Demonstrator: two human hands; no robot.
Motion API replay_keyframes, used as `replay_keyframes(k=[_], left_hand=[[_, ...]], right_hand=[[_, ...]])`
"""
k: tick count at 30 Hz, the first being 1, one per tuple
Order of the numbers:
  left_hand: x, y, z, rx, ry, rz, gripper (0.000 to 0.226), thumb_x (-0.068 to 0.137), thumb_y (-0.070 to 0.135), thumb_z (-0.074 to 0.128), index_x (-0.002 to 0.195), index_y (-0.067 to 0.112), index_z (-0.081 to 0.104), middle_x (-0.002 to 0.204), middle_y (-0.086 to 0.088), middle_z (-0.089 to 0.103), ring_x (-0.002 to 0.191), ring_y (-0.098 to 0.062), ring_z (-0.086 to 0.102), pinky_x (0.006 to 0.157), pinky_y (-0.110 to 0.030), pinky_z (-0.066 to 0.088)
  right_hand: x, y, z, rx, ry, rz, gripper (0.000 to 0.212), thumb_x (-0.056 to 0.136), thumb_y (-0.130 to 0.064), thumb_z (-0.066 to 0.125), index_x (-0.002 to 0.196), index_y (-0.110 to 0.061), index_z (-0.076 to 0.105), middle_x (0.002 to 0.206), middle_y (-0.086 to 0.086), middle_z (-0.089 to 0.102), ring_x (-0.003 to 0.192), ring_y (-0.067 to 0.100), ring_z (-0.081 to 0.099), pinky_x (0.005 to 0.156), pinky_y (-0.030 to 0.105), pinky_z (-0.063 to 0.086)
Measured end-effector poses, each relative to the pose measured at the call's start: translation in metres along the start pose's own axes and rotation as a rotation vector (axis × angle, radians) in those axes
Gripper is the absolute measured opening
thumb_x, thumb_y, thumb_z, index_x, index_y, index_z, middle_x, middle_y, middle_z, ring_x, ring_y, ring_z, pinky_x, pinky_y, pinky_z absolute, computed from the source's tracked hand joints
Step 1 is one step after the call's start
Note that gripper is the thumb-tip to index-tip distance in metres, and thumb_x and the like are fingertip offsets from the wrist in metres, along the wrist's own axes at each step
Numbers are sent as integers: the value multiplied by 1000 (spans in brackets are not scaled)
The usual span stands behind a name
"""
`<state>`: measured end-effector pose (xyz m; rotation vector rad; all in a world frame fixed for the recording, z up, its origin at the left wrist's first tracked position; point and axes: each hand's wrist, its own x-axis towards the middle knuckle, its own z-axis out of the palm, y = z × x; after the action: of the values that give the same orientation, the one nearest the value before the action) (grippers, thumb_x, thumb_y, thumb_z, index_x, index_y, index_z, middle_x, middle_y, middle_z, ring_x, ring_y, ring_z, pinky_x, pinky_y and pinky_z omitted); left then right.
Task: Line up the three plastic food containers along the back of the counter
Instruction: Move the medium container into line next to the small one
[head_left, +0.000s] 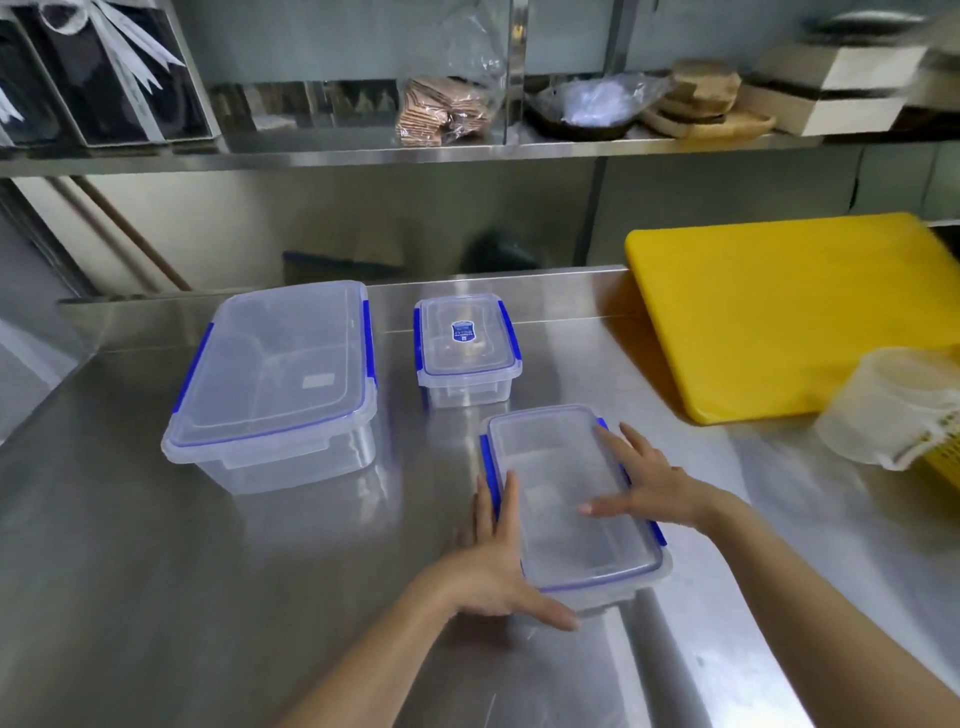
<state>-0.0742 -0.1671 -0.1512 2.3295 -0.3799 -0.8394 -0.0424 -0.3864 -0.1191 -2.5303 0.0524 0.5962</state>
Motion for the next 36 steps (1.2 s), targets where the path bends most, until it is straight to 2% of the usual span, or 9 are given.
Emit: replay_keyframes(k=[3, 7, 11, 15, 20, 26, 30, 32, 36], left_hand=[[6, -1, 4, 46, 59, 3, 148, 44, 60, 82, 119, 45, -45, 141, -3, -48, 138, -26, -27, 116, -49, 5], [16, -1, 6, 76, 97, 44, 146, 40, 68, 77, 118, 47, -45, 143, -2, -46, 139, -25, -24, 115, -44, 5], [31, 5, 1, 97, 98, 69, 141, 39, 72, 73, 121, 53, -39, 147, 2, -40, 140, -24, -22, 114, -45, 6], [52, 13, -10, 132, 135, 104, 132, 48, 69, 74, 135, 47, -24, 149, 2, -34, 140, -24, -19, 114, -46, 5], [78, 30, -17, 198, 407, 264, 95, 65, 58, 71, 142, 29, 23, 142, 1, 14, 130, -20, 16, 110, -35, 21], [109, 38, -14, 432, 818, 521, 34, 64, 12, 80, 97, 12, 69, 91, -5, 68, 84, -20, 61, 71, -26, 51], [133, 44, -24, 457, 833, 523, 47, 52, -4, 82, 96, 7, 71, 95, -7, 74, 86, -22, 70, 69, -28, 57], [143, 47, -29, 438, 765, 461, 53, 59, -2, 79, 109, 4, 66, 112, -12, 69, 102, -24, 66, 83, -33, 54], [169, 49, -32, 370, 612, 337, 66, 91, 16, 51, 146, 13, 13, 157, -2, 12, 143, -16, 12, 117, -36, 18]], right_hand=[[-13, 9, -6, -198, -234, -27, 123, 53, -70, 71, 138, -47, -15, 154, -2, -26, 143, 21, -16, 116, 45, 5], [-13, 10, 3, -438, -256, 2, 138, 44, -73, 72, 133, -43, -29, 149, 2, -36, 138, 22, -30, 114, 49, -10], [-10, 14, 8, -477, -151, 7, 138, 48, -66, 75, 135, -39, -28, 150, 5, -35, 138, 24, -31, 114, 48, -12], [-8, 22, -1, -305, -40, -17, 127, 58, -57, 77, 142, -34, -16, 155, 2, -23, 144, 24, -11, 117, 43, 8], [2, 31, -17, -147, 162, -41, 110, 66, -44, 77, 145, -26, 2, 158, -3, -4, 143, 19, 12, 109, 37, 30], [38, 37, -37, -130, 267, -25, 85, 73, -37, 73, 142, -15, 27, 156, 7, 17, 139, 25, 26, 105, 38, 35], [68, 41, -52, -155, 287, -62, 70, 81, -32, 66, 140, -13, 32, 156, 8, 18, 143, 25, 16, 109, 37, 29], [83, 40, -58, -147, 285, -67, 69, 83, -31, 63, 140, -12, 30, 156, 8, 17, 144, 23, 9, 111, 35, 25], [114, 41, -78, -127, 273, -90, 68, 86, -27, 60, 142, -9, 25, 157, 8, 14, 145, 23, 5, 113, 34, 19]])
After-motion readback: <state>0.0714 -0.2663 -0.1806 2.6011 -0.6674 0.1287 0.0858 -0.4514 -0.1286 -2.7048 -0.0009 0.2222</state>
